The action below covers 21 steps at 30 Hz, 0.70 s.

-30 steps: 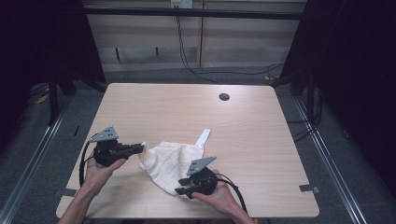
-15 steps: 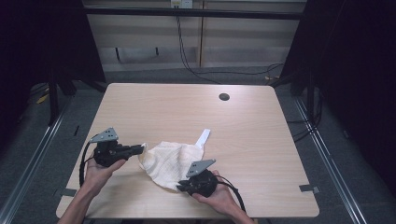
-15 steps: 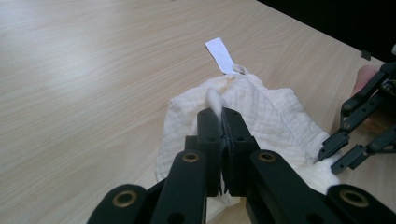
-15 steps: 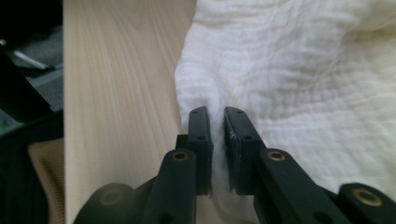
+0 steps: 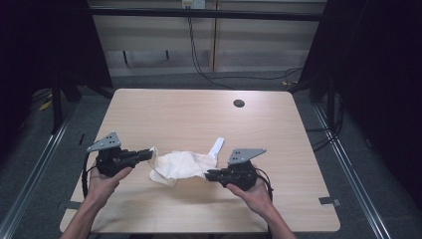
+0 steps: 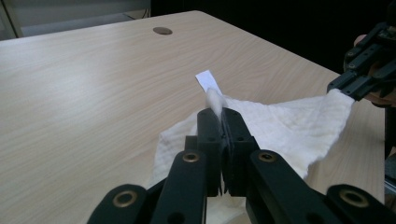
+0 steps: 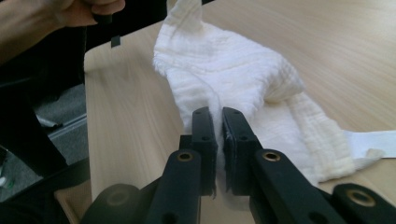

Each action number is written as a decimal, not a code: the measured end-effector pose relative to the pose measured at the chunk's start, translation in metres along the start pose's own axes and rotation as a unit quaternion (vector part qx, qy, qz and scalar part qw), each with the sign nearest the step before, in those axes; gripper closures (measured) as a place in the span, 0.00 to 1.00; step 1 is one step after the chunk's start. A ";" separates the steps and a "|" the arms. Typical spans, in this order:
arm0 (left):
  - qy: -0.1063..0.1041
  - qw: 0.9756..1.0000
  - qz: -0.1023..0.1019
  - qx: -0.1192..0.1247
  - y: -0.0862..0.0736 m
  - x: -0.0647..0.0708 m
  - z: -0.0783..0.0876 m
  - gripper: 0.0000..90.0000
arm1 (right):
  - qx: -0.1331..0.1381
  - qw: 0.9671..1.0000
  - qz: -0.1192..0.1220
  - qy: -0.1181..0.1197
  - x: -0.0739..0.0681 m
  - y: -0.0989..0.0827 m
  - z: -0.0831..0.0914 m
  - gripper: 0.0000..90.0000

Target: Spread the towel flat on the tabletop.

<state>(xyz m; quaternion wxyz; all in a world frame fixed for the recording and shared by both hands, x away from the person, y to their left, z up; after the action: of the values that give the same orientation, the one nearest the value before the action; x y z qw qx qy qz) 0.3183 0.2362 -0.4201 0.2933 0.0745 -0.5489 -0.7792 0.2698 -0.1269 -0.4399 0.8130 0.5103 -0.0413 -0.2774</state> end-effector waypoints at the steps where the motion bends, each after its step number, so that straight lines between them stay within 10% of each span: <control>1: 0.004 1.000 -0.001 0.003 0.001 0.001 0.000 0.97 | 0.001 1.000 0.000 -0.006 0.001 0.001 0.002 0.93; 21: -0.013 0.999 -0.015 0.038 0.022 0.017 0.010 0.98 | 0.096 0.994 -0.016 -0.050 0.020 0.036 0.059 0.94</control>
<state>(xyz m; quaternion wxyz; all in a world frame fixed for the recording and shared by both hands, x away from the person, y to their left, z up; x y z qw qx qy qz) 0.3082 0.2302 -0.3932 0.2715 0.0832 -0.5807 -0.7630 0.2806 -0.1733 -0.3857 0.7526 0.5719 -0.1005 -0.3106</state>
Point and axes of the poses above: each handheld gripper's, and its own axes: z roughly backward along the jaws, y roughly out of its top, x roughly to its right, the point moved 1 cm from there along -z, roughly forward along the jaws, and after that the axes turned 1 degree about x, right-handed, at the moved point
